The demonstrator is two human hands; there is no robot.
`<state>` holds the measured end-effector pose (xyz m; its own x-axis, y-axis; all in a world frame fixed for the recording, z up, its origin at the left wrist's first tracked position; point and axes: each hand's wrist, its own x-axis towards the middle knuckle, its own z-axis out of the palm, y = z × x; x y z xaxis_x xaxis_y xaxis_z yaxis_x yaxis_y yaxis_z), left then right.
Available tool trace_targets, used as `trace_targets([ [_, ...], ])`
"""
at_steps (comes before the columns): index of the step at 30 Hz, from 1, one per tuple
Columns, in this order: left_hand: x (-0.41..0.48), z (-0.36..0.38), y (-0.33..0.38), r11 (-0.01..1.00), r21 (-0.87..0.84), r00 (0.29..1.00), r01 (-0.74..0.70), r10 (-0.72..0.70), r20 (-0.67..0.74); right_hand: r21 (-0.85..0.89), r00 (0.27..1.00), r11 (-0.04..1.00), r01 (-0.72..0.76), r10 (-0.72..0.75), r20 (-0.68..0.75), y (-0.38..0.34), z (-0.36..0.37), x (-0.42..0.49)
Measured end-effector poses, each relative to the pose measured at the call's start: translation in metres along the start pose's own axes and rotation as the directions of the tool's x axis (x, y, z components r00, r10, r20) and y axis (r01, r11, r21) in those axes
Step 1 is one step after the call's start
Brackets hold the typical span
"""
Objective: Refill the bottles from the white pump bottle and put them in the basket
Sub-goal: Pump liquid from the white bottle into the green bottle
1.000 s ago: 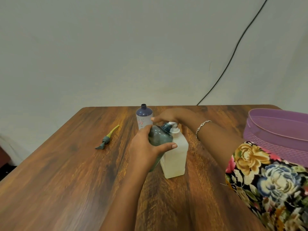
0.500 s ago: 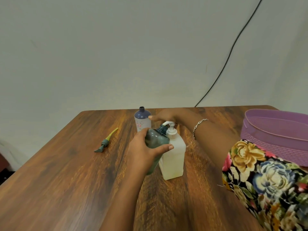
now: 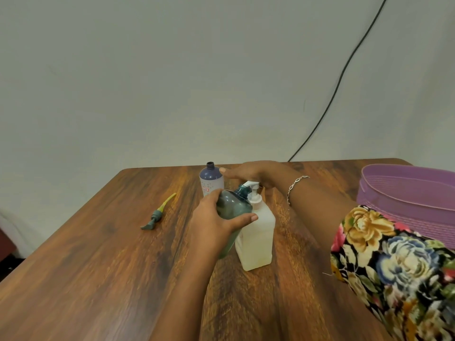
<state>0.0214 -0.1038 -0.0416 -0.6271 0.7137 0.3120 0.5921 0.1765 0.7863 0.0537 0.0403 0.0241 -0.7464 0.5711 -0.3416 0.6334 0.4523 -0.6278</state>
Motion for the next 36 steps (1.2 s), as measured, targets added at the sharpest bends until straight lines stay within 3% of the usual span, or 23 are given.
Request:
trace_targets([
  [3,0.003,-0.002,-0.001,1.000,-0.006,1.000,0.005,-0.005,-0.008,-0.008,1.000,1.000,0.016,-0.016,0.001,-0.004,0.002,0.001],
  [7,-0.001,0.001,-0.002,1.000,0.025,1.000,-0.003,0.004,-0.022,-0.206,0.997,0.978,-0.009,-0.008,-0.080,0.001,0.007,0.012],
  [11,-0.001,0.001,-0.004,0.999,0.045,1.000,0.002,-0.001,-0.025,-0.260,0.985,0.965,-0.017,-0.028,-0.168,0.005,0.012,0.018],
  [19,-0.001,-0.002,-0.003,1.000,0.028,1.000,-0.007,0.007,-0.014,-0.003,0.999,0.999,-0.046,0.046,-0.004,-0.003,0.000,0.004],
  [22,0.001,-0.003,-0.002,1.000,0.029,1.000,-0.006,0.007,-0.020,-0.108,0.999,0.994,-0.013,0.009,-0.034,-0.006,0.002,0.007],
  [26,0.000,0.000,-0.003,0.999,0.043,1.000,-0.006,0.007,-0.014,-0.334,0.979,0.942,-0.015,-0.054,-0.196,0.001,0.006,0.015],
  [29,-0.003,0.001,-0.005,0.997,0.075,1.000,-0.003,0.004,-0.014,-0.389,0.954,0.920,-0.051,-0.070,-0.292,0.010,0.013,0.024],
  [32,-0.004,0.000,-0.005,0.998,0.061,1.000,0.001,-0.001,-0.013,-0.351,0.977,0.936,-0.031,-0.047,-0.209,0.003,0.012,0.017],
  [36,-0.001,-0.003,-0.004,1.000,0.022,1.000,0.005,-0.004,-0.028,-0.061,0.999,0.997,-0.044,0.044,0.002,-0.012,-0.002,-0.007],
])
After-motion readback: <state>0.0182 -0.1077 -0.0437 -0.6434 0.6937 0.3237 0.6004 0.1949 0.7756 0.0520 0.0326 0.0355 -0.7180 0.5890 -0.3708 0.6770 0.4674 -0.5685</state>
